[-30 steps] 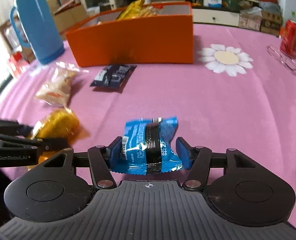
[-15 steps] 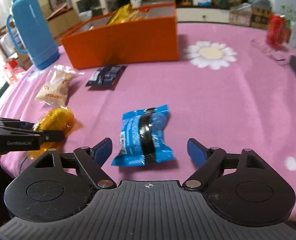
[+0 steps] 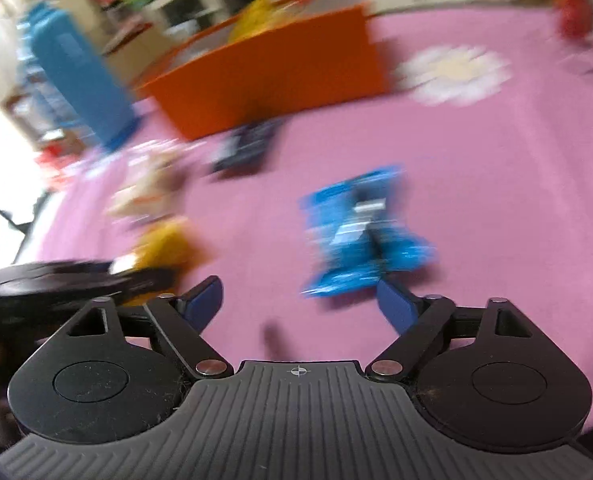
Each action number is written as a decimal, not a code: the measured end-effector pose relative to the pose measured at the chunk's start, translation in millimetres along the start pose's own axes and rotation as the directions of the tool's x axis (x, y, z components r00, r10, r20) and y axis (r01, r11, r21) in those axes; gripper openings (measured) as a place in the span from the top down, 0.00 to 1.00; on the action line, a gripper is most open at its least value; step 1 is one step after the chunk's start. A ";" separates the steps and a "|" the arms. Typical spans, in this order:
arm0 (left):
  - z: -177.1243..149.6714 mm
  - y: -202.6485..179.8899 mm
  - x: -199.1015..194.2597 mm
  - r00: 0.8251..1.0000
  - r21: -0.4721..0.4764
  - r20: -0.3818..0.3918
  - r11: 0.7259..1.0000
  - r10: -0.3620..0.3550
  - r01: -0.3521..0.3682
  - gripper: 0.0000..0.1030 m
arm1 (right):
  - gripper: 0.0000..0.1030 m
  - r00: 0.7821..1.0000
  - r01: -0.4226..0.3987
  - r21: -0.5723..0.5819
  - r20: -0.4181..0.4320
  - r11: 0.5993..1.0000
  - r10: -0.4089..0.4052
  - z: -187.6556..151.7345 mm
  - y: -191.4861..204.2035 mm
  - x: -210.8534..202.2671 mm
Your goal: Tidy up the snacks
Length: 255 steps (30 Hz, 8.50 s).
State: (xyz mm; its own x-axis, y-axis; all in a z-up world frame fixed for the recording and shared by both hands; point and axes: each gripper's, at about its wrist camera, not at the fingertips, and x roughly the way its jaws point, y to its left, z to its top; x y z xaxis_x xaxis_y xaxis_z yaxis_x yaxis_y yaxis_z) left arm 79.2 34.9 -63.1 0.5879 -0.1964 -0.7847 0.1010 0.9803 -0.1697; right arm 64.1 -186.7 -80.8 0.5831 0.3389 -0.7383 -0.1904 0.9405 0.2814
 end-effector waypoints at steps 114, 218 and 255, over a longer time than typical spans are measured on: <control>-3.1 -4.3 3.7 0.999 0.062 -0.004 0.998 0.034 -0.033 0.54 | 0.63 1.000 0.003 -0.256 -0.025 0.967 -0.010 3.3 26.3 35.9; 136.2 -16.8 94.9 1.000 -0.019 0.013 1.000 0.008 -0.008 0.42 | 0.15 0.998 -0.044 0.084 0.043 0.995 0.041 56.4 -40.5 52.0; 68.4 64.1 45.6 0.978 -0.054 0.027 0.977 0.208 -0.207 0.22 | 0.16 0.999 -0.034 -0.345 -0.027 0.938 0.026 89.2 26.0 114.7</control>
State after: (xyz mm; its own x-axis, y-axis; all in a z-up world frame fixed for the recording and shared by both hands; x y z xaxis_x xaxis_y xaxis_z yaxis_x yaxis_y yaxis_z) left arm 167.4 90.1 -68.9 0.6173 0.0129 -0.7866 -0.0665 0.9971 -0.0358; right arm 196.5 -125.5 -103.5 0.5565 0.3640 -0.7469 -0.4708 0.8788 0.0776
